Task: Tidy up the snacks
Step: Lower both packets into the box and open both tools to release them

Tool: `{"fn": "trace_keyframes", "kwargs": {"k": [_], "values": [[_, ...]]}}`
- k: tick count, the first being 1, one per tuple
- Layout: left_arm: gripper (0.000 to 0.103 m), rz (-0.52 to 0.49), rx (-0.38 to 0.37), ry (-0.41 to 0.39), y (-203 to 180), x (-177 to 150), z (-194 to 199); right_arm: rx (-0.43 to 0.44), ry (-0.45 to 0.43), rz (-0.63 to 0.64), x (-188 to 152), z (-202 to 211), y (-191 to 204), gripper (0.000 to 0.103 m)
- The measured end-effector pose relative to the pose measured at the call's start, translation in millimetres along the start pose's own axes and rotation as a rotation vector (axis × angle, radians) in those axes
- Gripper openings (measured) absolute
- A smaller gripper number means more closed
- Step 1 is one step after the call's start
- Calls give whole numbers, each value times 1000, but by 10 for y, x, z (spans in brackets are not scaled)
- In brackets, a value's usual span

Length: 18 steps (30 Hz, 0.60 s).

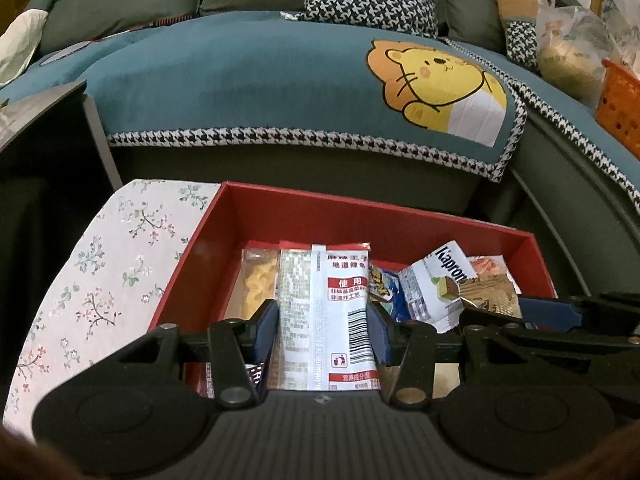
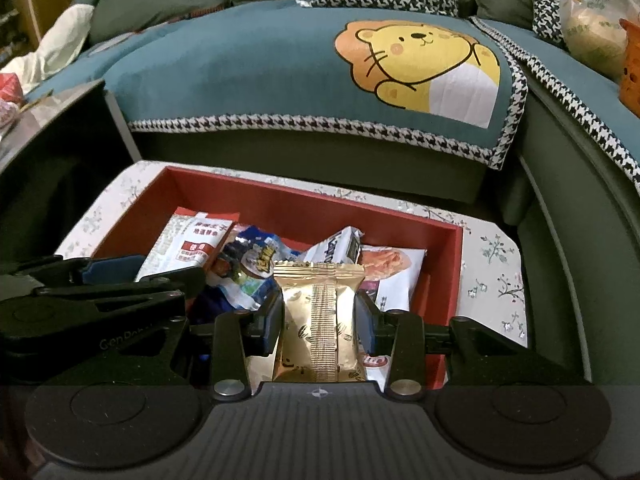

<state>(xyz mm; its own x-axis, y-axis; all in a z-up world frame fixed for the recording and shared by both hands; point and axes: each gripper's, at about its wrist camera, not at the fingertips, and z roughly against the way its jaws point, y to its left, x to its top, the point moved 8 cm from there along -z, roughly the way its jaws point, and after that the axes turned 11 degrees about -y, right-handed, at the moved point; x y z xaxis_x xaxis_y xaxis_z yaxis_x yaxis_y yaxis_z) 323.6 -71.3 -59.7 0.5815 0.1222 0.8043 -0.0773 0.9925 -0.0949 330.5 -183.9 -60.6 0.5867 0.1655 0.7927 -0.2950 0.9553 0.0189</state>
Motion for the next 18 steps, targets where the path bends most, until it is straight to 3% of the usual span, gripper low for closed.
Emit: {"fn": "trace_keyframes", "kwargs": {"k": [7, 18], "values": [[88, 0, 6, 6, 15, -15, -5, -13, 17, 13, -46, -37, 3, 49], [96, -5, 15, 2, 49, 26, 80, -46, 8, 13, -42, 22, -52, 64]]}}
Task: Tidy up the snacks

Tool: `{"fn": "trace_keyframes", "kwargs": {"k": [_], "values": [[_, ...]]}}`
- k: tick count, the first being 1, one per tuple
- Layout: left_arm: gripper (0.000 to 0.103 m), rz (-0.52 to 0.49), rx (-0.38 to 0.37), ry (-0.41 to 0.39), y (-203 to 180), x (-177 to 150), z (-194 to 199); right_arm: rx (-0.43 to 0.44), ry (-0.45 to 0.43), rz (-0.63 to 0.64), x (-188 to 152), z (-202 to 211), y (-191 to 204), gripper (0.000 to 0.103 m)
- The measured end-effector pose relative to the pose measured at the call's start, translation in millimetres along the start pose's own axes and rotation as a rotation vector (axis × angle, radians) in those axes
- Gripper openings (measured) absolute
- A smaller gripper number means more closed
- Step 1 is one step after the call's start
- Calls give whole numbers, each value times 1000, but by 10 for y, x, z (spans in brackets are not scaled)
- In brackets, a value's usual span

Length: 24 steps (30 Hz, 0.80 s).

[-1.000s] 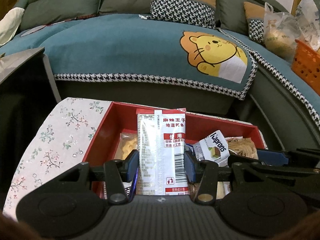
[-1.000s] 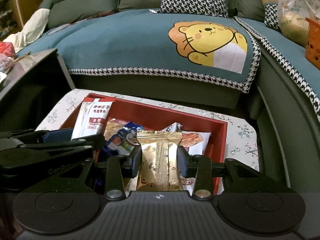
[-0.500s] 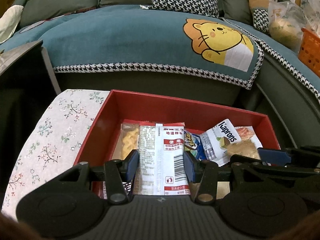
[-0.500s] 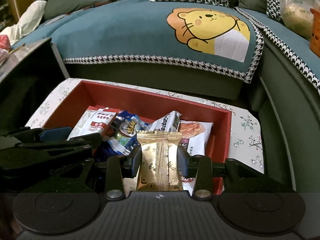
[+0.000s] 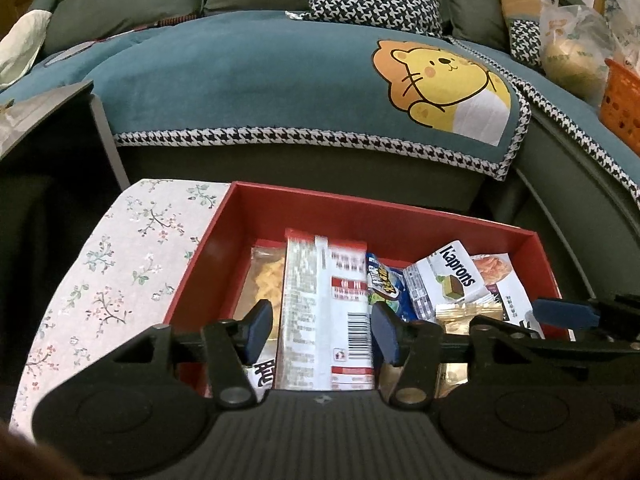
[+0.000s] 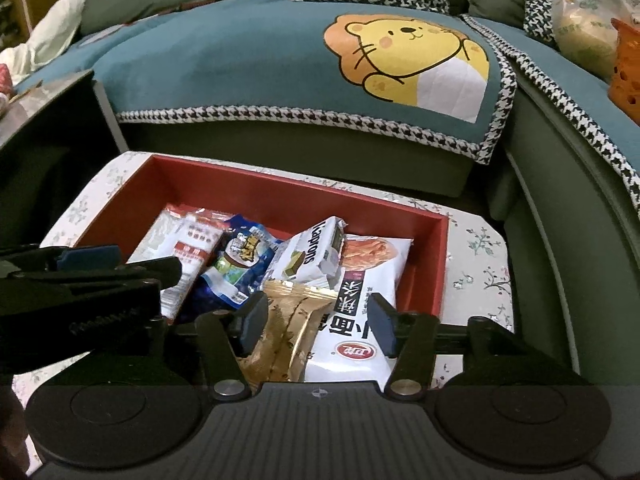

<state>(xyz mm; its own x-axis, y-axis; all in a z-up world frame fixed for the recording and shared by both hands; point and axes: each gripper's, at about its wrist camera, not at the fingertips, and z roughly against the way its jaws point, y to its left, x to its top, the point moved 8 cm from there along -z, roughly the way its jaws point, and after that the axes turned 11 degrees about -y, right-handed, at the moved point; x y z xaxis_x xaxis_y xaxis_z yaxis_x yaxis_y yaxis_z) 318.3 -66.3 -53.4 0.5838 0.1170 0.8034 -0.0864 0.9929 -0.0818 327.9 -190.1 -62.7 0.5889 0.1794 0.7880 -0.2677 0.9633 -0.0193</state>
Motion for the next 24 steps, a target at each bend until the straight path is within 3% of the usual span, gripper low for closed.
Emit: {"fn": "trace_keyframes", "kwargs": {"k": [9, 24], "values": [[103, -2, -2, -32, 15, 29, 276, -25, -25, 7, 6, 232, -23, 72], [103, 9, 2, -74, 201, -195, 889, -31, -76, -15, -138, 813, 70, 78]]}}
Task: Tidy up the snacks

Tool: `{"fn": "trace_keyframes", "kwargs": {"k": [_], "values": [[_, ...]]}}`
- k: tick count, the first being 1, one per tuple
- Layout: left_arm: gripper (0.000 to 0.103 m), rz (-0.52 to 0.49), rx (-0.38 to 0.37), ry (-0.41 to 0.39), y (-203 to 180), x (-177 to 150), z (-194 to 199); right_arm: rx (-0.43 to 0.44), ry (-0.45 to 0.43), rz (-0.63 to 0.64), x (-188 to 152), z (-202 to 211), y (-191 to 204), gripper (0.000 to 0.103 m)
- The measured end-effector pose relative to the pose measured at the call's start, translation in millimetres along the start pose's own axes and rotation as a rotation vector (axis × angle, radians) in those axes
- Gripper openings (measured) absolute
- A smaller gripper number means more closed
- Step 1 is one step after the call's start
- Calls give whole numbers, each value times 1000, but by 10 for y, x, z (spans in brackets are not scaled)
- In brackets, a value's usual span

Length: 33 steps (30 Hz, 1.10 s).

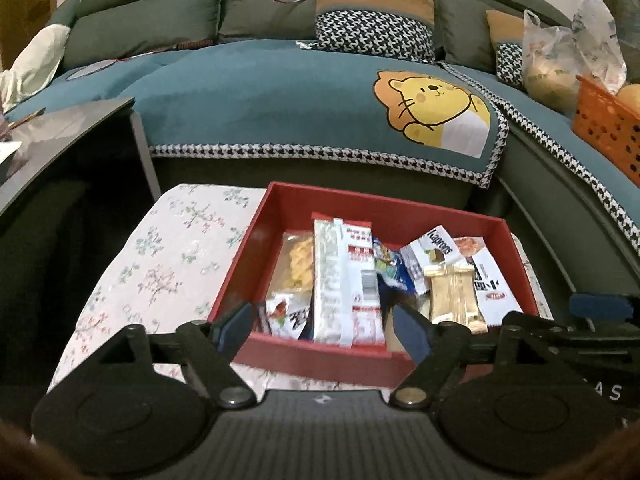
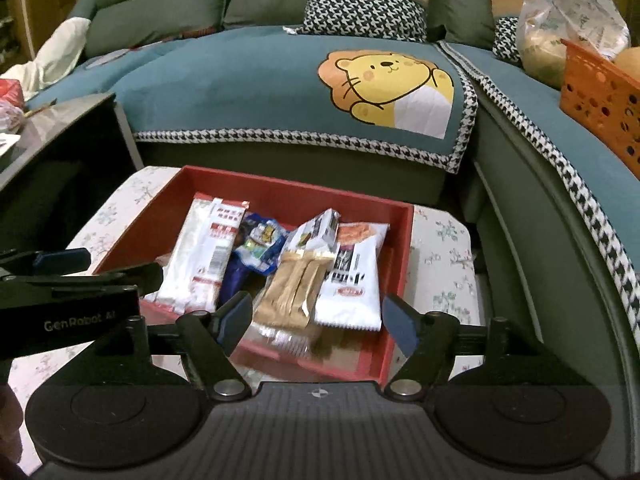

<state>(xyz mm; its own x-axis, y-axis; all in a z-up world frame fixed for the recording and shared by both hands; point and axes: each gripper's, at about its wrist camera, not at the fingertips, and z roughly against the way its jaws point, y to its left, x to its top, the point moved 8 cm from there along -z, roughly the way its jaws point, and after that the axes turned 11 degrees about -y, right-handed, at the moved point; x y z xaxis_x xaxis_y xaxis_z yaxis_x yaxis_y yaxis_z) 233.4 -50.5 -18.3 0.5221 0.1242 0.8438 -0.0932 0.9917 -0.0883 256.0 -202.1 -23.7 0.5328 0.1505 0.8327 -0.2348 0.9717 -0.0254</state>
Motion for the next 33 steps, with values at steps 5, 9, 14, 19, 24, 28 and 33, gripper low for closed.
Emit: {"fn": "trace_keyframes", "kwargs": {"k": [5, 9, 14, 19, 24, 28, 33], "values": [[103, 16, 11, -2, 97, -133, 179, -6, 4, -12, -140, 148, 52, 78], [103, 8, 29, 12, 144, -285, 292, -2, -7, -20, -230, 306, 105, 79], [103, -27, 51, 19, 175, -474, 430, -5, -17, -24, -353, 496, 147, 84], [103, -82, 67, -5, 187, -595, 618, -8, -3, -16, -532, 633, 204, 84], [103, -86, 37, 2, 156, -714, 783, -15, 11, -9, -688, 743, 265, 84], [103, -98, 29, 19, 139, -830, 878, -25, 19, -9, -786, 820, 292, 84], [103, -108, 45, 19, 173, -906, 992, -33, 25, -14, -905, 931, 294, 84]]}}
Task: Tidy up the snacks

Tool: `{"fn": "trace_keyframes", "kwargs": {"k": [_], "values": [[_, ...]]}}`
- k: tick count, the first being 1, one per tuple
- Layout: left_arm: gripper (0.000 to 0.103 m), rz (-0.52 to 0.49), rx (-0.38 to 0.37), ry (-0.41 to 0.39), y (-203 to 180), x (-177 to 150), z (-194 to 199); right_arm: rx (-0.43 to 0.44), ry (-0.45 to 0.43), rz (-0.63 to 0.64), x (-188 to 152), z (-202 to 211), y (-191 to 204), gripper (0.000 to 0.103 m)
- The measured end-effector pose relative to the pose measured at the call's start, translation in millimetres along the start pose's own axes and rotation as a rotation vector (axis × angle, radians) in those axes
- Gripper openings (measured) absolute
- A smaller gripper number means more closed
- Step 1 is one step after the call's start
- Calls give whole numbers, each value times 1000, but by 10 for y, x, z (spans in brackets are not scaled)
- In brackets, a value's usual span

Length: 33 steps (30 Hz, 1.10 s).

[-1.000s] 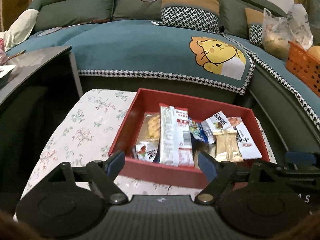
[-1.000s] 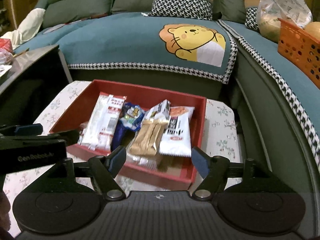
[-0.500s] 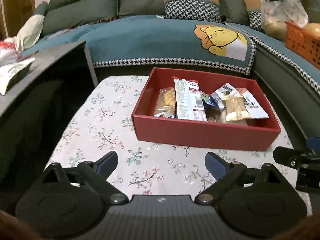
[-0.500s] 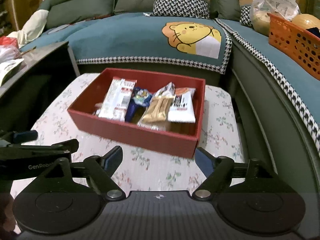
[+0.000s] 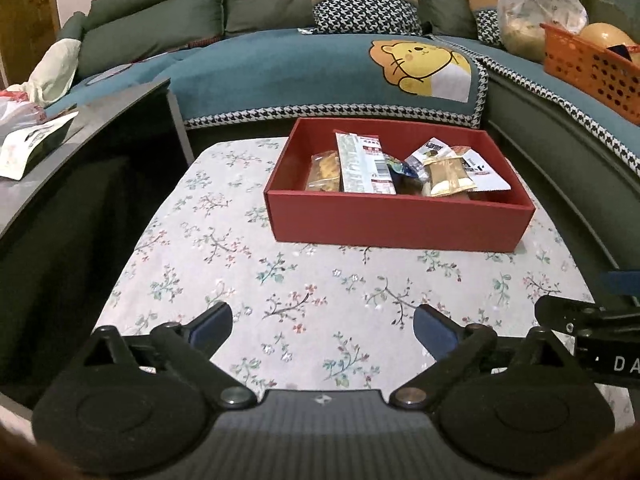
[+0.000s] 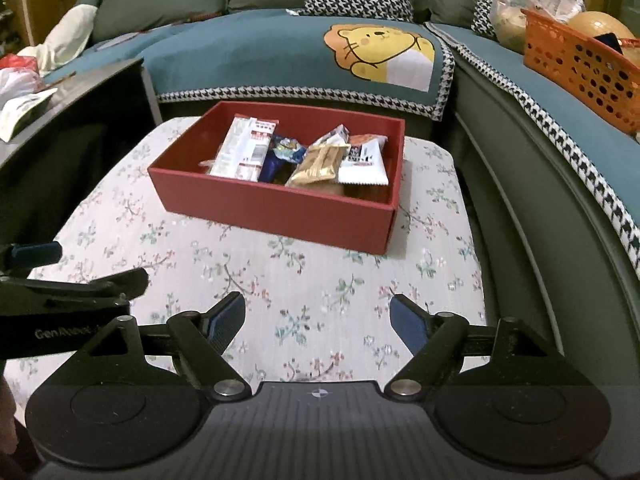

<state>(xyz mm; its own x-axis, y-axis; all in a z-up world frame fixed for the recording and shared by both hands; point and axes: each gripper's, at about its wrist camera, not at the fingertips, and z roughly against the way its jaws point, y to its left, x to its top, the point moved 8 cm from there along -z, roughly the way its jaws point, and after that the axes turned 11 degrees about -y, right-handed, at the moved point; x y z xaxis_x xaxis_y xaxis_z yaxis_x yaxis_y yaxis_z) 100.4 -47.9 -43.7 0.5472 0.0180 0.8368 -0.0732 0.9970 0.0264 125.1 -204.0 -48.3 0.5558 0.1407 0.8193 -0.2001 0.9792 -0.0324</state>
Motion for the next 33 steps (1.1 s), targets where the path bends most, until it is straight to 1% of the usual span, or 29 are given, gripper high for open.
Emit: {"fn": "trace_keyframes", "kwargs": {"k": [3, 7, 15, 24, 33], "values": [[103, 15, -15, 9, 2, -59, 50, -3, 3, 2, -55, 42, 13, 85], [103, 11, -30, 13, -26, -117, 116, -5, 7, 2, -113, 94, 33, 85], [103, 37, -55, 59, -10, -255, 163, -3, 14, 4, -206, 164, 81, 85], [103, 25, -59, 68, -35, -329, 218, -6, 27, 6, -300, 223, 90, 85], [103, 18, -61, 60, -20, -339, 257, -5, 28, 7, -315, 230, 90, 85]]}}
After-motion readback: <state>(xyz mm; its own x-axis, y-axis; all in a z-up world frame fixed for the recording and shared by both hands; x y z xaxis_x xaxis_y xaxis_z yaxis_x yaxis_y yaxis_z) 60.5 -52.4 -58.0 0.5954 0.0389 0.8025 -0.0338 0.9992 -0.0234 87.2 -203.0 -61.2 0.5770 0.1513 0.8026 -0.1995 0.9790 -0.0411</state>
